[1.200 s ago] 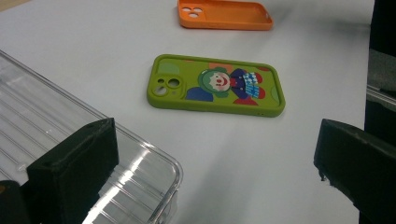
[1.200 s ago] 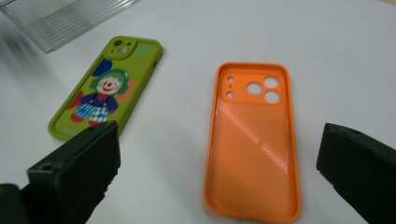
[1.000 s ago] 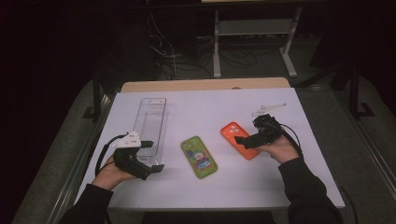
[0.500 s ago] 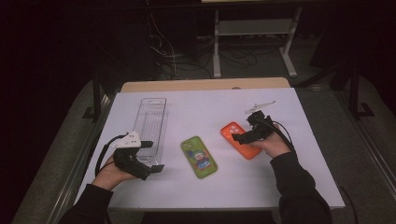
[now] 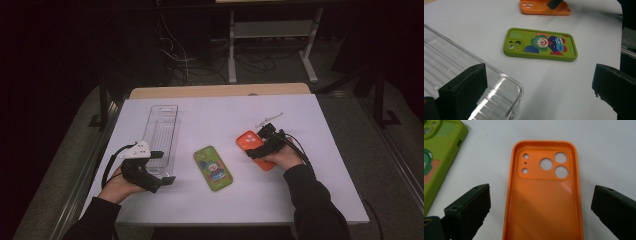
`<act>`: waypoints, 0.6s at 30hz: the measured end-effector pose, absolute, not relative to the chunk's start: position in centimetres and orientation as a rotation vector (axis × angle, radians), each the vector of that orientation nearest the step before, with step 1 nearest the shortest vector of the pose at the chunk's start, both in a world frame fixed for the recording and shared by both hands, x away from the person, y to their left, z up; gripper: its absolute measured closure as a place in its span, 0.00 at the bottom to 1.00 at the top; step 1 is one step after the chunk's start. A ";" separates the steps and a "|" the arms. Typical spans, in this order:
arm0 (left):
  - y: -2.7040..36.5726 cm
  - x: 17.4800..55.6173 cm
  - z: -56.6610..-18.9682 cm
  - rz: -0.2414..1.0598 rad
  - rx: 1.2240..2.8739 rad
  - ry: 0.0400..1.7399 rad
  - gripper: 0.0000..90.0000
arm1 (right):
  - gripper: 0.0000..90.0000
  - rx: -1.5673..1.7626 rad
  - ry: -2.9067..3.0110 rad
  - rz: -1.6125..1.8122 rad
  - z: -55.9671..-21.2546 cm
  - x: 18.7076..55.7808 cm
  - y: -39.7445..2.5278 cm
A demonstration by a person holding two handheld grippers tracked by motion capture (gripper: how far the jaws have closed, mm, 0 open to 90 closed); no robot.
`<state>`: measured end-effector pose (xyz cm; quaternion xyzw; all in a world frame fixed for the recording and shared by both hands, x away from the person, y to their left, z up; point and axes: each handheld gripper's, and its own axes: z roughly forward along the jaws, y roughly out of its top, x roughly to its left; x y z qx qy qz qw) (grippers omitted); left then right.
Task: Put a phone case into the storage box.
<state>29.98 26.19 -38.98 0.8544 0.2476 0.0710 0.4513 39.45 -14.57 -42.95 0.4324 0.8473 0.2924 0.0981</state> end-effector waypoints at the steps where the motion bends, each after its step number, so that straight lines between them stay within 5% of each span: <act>1: 26.2 30.0 -39.0 0.174 2.110 0.613 0.00 | 0.02 1.282 2.509 0.857 -43.1 39.5 -14.6; 18: 26.2 30.0 -39.0 0.178 2.107 0.612 0.00 | 0.11 1.251 2.531 0.776 -44.4 39.1 -14.3</act>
